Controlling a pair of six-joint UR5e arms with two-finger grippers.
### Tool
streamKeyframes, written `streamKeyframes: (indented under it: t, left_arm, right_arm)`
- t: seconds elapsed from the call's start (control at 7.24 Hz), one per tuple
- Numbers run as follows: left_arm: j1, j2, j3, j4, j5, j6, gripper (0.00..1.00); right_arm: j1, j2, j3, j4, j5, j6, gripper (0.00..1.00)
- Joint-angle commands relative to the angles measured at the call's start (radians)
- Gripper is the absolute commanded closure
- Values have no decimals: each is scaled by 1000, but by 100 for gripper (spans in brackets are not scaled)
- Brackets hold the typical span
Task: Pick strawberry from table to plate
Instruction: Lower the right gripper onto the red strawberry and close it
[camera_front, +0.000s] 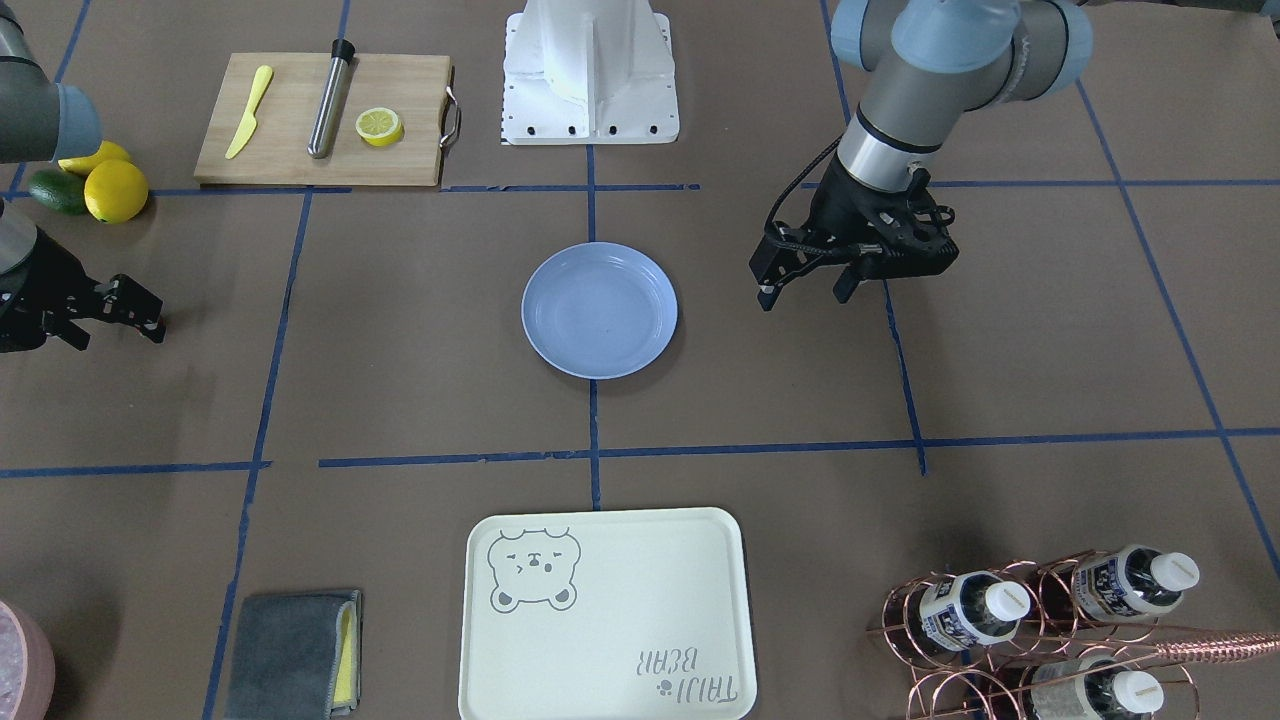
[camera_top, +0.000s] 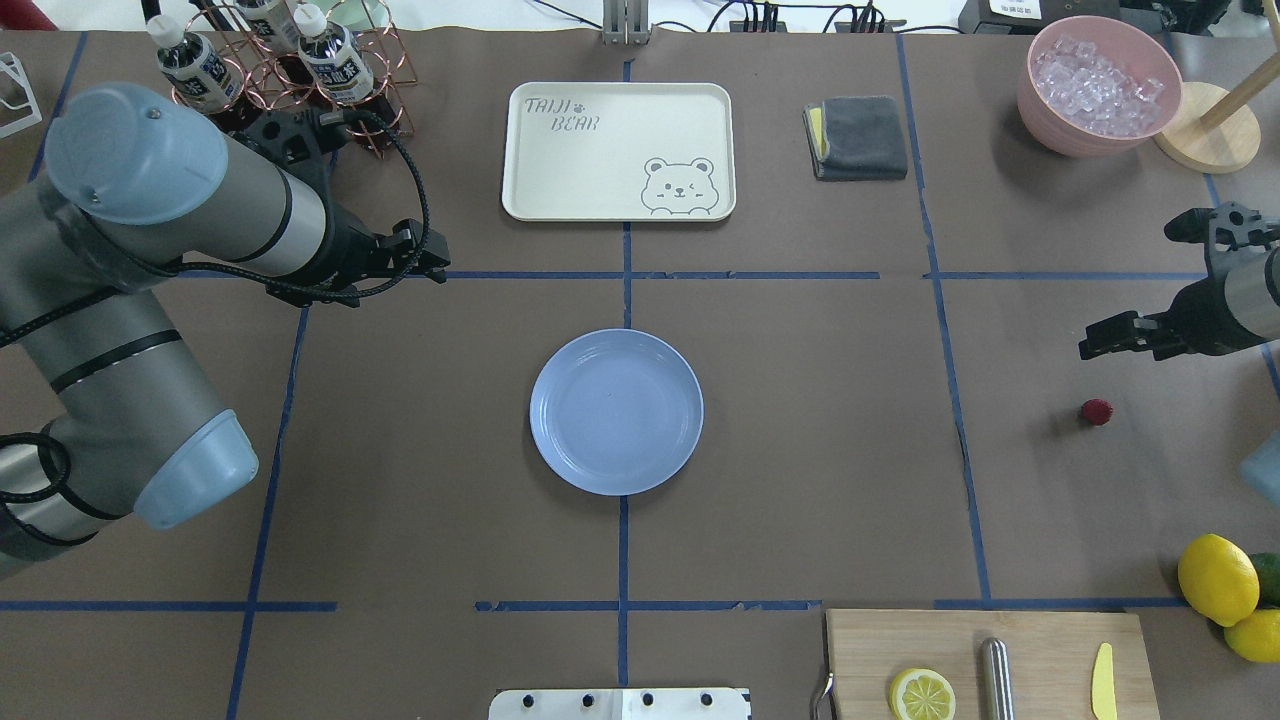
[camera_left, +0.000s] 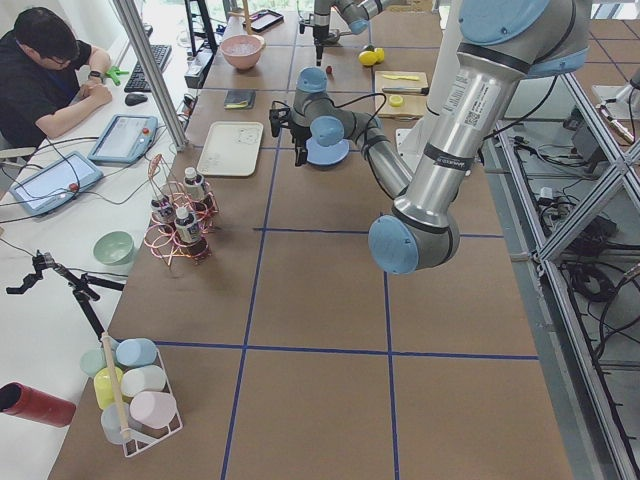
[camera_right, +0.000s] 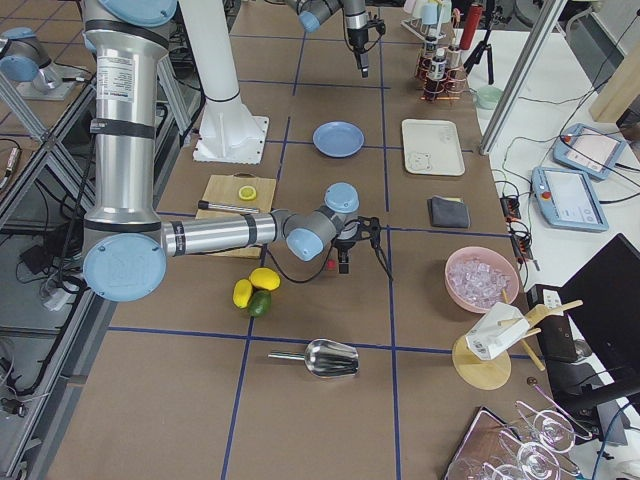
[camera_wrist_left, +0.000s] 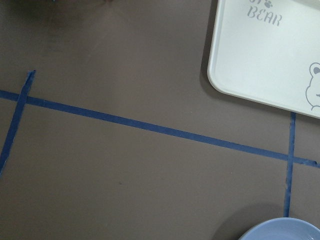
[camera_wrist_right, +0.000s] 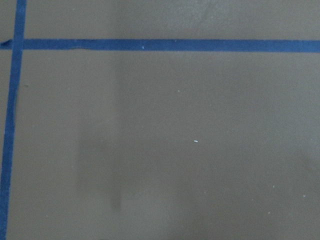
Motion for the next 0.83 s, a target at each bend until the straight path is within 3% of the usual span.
streamKeyframes:
  t: [0.0, 0.28, 0.69]
  left_arm:
    - [0, 3, 1, 0, 0, 0, 0]
    - [-2, 3, 5, -2, 0, 0, 0]
    - [-2, 3, 6, -2, 0, 0, 0]
  right_arm:
    - [-58, -15, -3, -10, -44, -1, 0]
    - [-63, -29, 6, -10, -46, -3, 1]
    - [-64, -51, 17, -8, -38, -5, 16]
